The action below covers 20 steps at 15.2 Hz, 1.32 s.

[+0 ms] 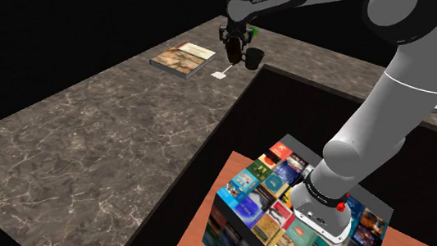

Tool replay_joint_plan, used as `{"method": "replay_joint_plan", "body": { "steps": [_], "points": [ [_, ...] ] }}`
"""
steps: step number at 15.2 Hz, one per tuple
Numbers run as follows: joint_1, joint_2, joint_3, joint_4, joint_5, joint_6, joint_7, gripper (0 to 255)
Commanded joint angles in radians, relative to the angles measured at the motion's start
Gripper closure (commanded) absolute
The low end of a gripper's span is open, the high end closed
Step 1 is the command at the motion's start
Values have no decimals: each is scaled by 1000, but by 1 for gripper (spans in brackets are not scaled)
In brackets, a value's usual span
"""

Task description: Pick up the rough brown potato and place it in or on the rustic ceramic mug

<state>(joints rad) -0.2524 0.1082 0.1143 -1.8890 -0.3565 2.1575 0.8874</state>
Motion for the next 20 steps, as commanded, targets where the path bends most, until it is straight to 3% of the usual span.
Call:
{"method": "replay_joint_plan", "body": {
  "steps": [1,3,9,18,20],
  "points": [
    [1,-6,1,20,6,-25,-9,255],
    [1,-10,2,31,9,-38,-14,255],
    [-72,62,-51,114,36,-11,-150,255],
    [-185,229,-106,332,95,-15,-350,255],
    [-186,233,-107,312,91,9,-344,255]
  ]
}}
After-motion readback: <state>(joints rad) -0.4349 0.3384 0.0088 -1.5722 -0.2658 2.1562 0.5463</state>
